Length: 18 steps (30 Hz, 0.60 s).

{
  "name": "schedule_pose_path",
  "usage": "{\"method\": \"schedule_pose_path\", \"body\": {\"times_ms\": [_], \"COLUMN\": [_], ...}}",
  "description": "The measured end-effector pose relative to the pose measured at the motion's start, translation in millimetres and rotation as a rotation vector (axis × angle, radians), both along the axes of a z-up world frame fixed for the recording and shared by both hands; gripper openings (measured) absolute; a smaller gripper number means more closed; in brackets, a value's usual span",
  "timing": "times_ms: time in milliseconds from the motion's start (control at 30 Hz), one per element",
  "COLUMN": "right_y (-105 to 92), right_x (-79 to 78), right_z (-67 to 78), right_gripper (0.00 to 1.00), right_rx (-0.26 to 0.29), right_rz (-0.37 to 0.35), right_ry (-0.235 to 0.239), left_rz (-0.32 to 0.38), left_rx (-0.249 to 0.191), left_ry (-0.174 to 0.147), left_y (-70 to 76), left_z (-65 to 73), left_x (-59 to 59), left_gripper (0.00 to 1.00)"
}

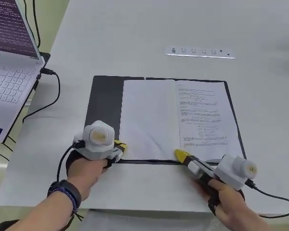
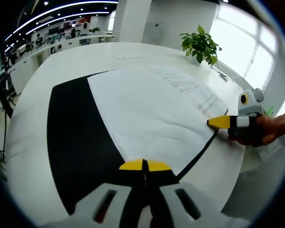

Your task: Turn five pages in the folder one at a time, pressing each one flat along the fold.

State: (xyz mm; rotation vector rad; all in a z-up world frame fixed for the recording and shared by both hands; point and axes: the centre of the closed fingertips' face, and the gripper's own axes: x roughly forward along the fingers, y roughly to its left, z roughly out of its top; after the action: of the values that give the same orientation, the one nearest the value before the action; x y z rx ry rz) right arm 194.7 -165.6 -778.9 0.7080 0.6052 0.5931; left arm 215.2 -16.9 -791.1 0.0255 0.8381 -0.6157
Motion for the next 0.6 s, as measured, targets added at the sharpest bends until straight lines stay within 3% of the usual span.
{"method": "schedule_pose_path", "body": {"times_ms": [233,367,600], "right_y": [-0.4,-0.5,-1.1], "right_x": [-0.8,-0.9,-1.5], "right_z": [0.0,0.1,0.5], "right_gripper": [0.00,0.00,0.00], "right_rx": [0.000,-0.007,-0.013], "right_rz": [-0.002,-0.005,-0.008], "right_ry": [0.003,0.011,0.026], "left_rz": [-0.002,-0.021,0.019], "left_rx": [0.012,0.065,0.085], "left_ry": [-0.007,-0.028,-0.015], "left_y": [-0.3,-2.7,-1.3], "left_z": [-0.1,0.3,0.8], "left_x": [-0.1,-0.7,-0.5], "left_gripper": [0.00,0.00,0.00]}}
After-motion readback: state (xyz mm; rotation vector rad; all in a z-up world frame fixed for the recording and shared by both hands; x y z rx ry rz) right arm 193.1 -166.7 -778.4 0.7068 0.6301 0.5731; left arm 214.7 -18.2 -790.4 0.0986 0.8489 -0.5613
